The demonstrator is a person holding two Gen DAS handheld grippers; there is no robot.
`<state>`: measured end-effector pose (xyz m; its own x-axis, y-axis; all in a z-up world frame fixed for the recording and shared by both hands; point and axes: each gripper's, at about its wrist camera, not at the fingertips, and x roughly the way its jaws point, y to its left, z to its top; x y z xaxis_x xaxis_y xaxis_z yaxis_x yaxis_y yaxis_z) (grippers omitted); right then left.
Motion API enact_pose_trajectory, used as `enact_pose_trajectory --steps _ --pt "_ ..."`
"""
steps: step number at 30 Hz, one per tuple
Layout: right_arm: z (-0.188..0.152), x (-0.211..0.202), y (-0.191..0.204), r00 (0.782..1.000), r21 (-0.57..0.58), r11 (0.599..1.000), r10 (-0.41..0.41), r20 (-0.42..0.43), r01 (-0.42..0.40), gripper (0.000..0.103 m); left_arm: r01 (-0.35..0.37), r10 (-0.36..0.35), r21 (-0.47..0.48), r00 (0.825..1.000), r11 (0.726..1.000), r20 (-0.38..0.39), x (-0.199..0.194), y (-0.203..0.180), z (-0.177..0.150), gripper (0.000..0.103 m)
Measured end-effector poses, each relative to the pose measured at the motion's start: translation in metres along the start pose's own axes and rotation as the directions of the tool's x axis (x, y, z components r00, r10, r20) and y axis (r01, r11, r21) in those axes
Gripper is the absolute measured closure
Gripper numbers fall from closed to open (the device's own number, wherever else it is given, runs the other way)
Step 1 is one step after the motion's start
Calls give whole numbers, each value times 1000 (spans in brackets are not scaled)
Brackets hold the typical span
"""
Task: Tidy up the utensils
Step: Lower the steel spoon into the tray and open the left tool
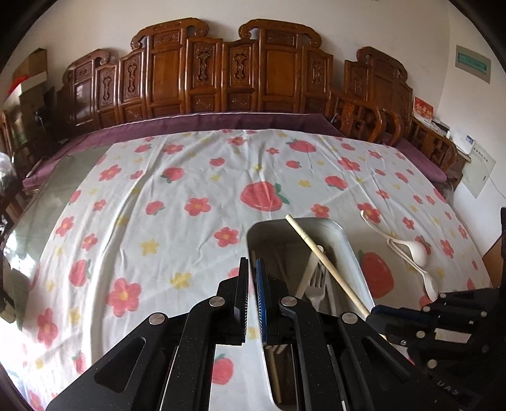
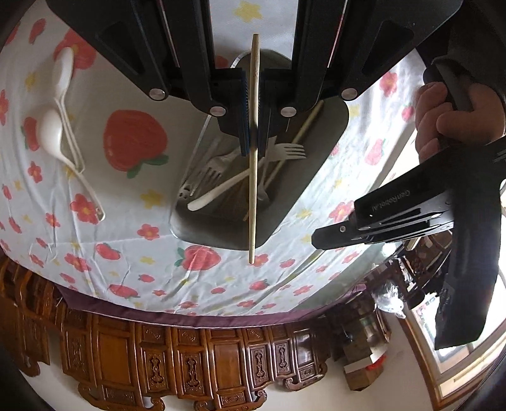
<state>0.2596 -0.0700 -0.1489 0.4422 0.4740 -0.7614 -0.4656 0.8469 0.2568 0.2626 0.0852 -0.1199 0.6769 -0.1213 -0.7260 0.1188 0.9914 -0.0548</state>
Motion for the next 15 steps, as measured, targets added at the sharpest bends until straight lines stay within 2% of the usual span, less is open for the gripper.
enact_pose_trajectory --steps 8,15 --pt "-3 21 0 999 41 999 -32 -11 32 97 13 -13 3 1000 1000 20 -6 5 6 99" --pt "3 29 0 1000 55 998 -15 -2 15 96 24 -24 -13 999 1000 27 -7 10 10 99"
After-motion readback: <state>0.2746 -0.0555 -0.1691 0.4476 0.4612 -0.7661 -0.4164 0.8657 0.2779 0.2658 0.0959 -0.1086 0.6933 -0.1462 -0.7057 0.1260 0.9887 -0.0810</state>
